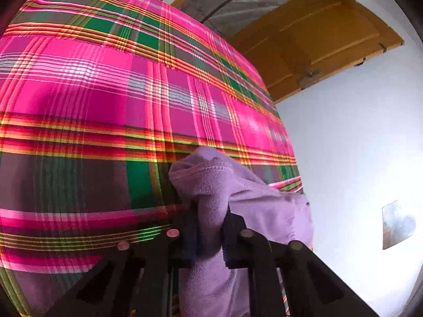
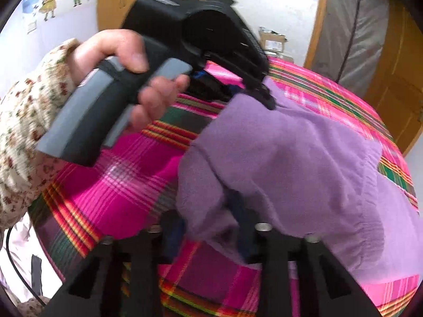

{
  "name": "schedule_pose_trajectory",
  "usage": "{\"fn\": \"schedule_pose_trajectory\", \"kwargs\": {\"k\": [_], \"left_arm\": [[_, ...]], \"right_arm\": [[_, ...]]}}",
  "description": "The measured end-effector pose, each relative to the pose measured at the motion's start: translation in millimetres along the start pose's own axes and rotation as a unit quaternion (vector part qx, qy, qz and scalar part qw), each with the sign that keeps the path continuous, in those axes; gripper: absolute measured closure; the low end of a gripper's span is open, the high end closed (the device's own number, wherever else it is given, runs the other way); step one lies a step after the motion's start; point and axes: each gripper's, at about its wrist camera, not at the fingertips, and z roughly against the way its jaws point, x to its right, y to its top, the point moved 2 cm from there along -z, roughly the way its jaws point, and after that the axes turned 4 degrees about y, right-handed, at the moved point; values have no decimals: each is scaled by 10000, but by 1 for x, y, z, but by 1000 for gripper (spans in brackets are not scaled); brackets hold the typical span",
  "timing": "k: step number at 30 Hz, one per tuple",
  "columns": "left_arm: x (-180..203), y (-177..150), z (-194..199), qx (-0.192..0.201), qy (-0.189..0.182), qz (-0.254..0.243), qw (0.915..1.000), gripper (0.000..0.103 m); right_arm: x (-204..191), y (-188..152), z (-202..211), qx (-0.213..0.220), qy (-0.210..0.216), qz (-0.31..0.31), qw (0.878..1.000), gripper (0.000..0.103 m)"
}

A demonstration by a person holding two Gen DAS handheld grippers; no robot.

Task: Fold clothes

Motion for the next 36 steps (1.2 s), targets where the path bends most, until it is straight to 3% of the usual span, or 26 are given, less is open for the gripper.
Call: {"fn": "schedule_pose_trajectory", "kwargs": {"k": [4, 13, 26, 36], "left_arm": [[1, 2, 13, 147, 4, -7, 9999, 92], [-19, -4, 67, 520, 315, -18, 9981, 92], [-91, -39, 140, 861, 995, 528, 9899, 92], [-109, -48, 131, 794, 1272, 707, 9862, 87]], "right_arm": [[4, 3, 2, -34, 221, -172, 9996, 79], [-26, 25, 7, 80, 721, 231, 9971, 80], [-116, 61, -16, -135, 1936, 699, 9785, 80], [-135, 60, -30, -367, 2209, 655, 9724, 78]]}}
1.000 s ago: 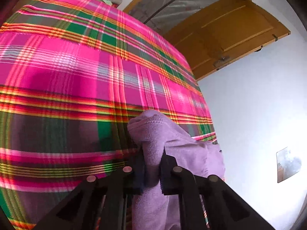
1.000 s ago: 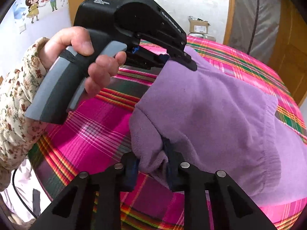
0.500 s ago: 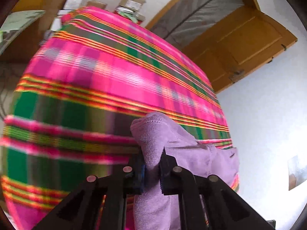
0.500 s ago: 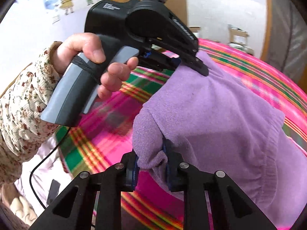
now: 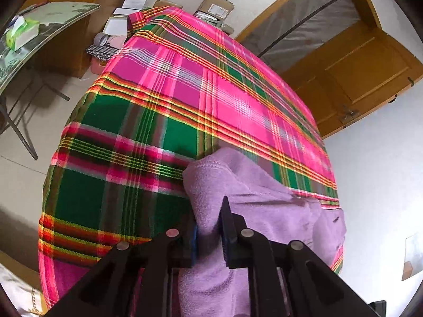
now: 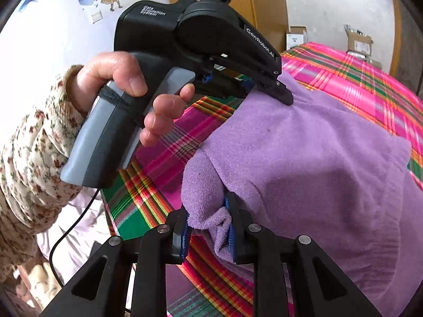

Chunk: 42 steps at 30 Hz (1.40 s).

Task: Fold clothes

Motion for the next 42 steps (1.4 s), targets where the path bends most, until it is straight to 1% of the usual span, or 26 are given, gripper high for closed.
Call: {"fn": "schedule_pose_trajectory", "kwargs": {"k": [1, 3, 4, 6, 7, 10, 12, 17, 19, 20, 23, 25, 28, 31, 33, 35, 37, 38, 39, 42], "left_arm": [[0, 0, 0, -3, 32, 4, 10000, 85], [2, 0, 1, 16, 98, 6, 10000, 83], [1, -1, 3, 26, 132, 43, 9999, 81], [0, -4, 6, 48, 211, 114, 9997, 77], [0, -5, 7, 68, 285, 126, 9995, 75], [4, -10, 17, 156, 576, 76, 9982, 73], [12, -14, 29, 294, 736, -33, 9969, 72], [28, -21, 52, 590, 746, -24, 9955, 70], [34, -25, 61, 700, 768, 0, 9946, 70], [38, -27, 65, 739, 790, -1, 9941, 70], [51, -35, 75, 854, 859, -8, 9926, 70], [64, -41, 78, 904, 926, -61, 9916, 70], [88, -51, 72, 868, 794, -360, 9924, 70], [115, -60, 56, 745, 615, -667, 9931, 70], [133, -68, 39, 613, 624, -920, 9919, 70], [152, -75, 22, 481, 632, -1173, 9899, 70], [170, -83, 5, 341, 619, -1424, 9873, 70], [180, -87, -5, 245, 544, -1547, 9862, 70], [189, -92, -14, 157, 489, -1684, 9844, 70], [217, -113, -35, -33, 502, -2209, 9740, 70]], "right_arm": [[-8, -5, 1, -13, 18, 4, 10000, 77], [2, 0, -2, -50, 118, 9, 9999, 73], [10, 6, -5, -71, 156, 16, 9999, 71], [11, 3, -2, -69, 256, -34, 9996, 67], [21, -3, 3, -83, 322, -78, 9994, 67], [27, -5, 13, -54, 477, -108, 9988, 67], [31, -7, 25, 70, 493, -103, 9987, 67], [56, -13, 61, 468, 629, -338, 9963, 67], [57, -24, 81, 607, 632, -438, 9952, 67], [64, -30, 93, 718, 606, -543, 9941, 67], [73, -48, 124, 964, 373, -769, 9917, 67], [88, -57, 139, 1088, 244, -925, 9895, 67], [122, -72, 157, 1261, -90, -1240, 9842, 67], [154, -92, 175, 1269, -644, -1532, 9779, 67], [174, -105, 183, 1194, -974, -1729, 9728, 67], [199, -118, 188, 1149, -1328, -1957, 9648, 67], [215, -131, 196, 1141, -1568, -2136, 9575, 67], [224, -137, 200, 1129, -1689, -2225, 9535, 67], [234, -146, 207, 1147, -1860, -2359, 9469, 67], [256, -165, 221, 1172, -2125, -2633, 9337, 67]]}}
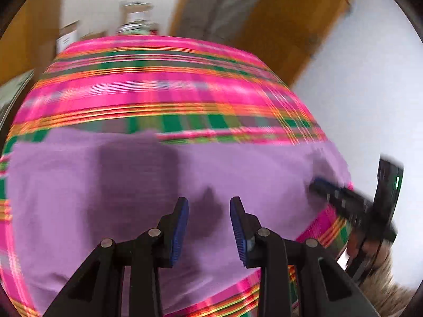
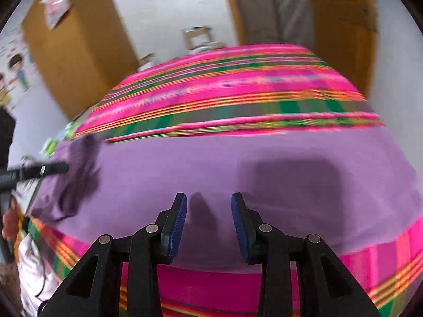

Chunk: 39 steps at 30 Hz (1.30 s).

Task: Fold clothes

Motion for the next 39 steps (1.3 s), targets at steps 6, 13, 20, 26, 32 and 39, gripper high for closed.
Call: {"fn": "schedule_pose_trajectory", "kwargs": {"k": [6, 13, 20, 26, 32, 39], "left_arm": [[65, -12, -32, -289, -40, -1023, 9943, 70], [108, -19, -48, -270, 46, -1738, 9844, 70], [124, -19, -57, -232, 119, -1923, 9810, 70], [129, -18, -63, -281, 121, -1921, 9809, 70], [137, -16, -66, -299, 168, -2028, 9786, 69], [157, -20, -70, -246, 229, -2480, 9682, 69]], "right_arm": [[60, -6, 23, 201, -586, -403, 9973, 67], [111, -10, 52, 508, -1049, -721, 9906, 67], [154, -9, 71, 744, -1255, -1194, 9821, 67], [174, -6, 71, 774, -1222, -1468, 9785, 67], [189, -2, 70, 833, -1298, -1705, 9732, 66], [192, 1, 68, 828, -1224, -1676, 9747, 66]]}}
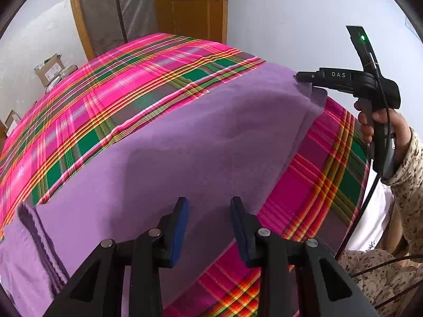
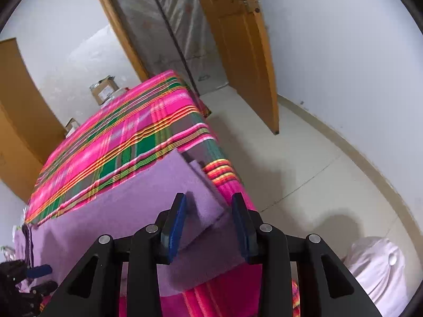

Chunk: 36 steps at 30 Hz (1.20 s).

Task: Fold clothes

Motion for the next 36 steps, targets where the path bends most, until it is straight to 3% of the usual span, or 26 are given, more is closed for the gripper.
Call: {"fn": "schedule_pose_trajectory", "kwargs": {"k": [2, 5, 6, 9, 16, 22, 24, 26, 36], "left_arm": [[5, 1, 1, 8, 69, -132, 9999, 69], [16, 1, 5, 114, 37, -462, 9989, 69], [17, 1, 4, 90, 35, -462, 9989, 69], [19, 2, 0, 34, 48, -470, 9989, 69], [31, 2, 3, 6, -67, -716, 9974, 69], [28, 5, -8, -89, -24, -573, 9983, 69], [24, 6, -7, -38, -147, -478, 9987, 73], [21, 7, -5, 30, -253, -422, 9988, 92], [17, 3, 4, 114, -507, -326, 9981, 99]], "right_arm": [[-6, 0, 1, 47, -76, 207, 9997, 68], [-12, 0, 2, 81, -95, 401, 9991, 81], [-13, 0, 2, 81, -78, 446, 9989, 92], [-18, 1, 5, 119, 1, 600, 9981, 97], [-20, 8, 25, 381, 82, 581, 9975, 99], [-22, 15, 45, 546, 199, 536, 9969, 99], [-26, 16, 52, 631, 152, 643, 9958, 99], [-24, 18, 52, 598, 116, 628, 9962, 99], [-12, 10, 38, 371, 59, 460, 9982, 99]]}}
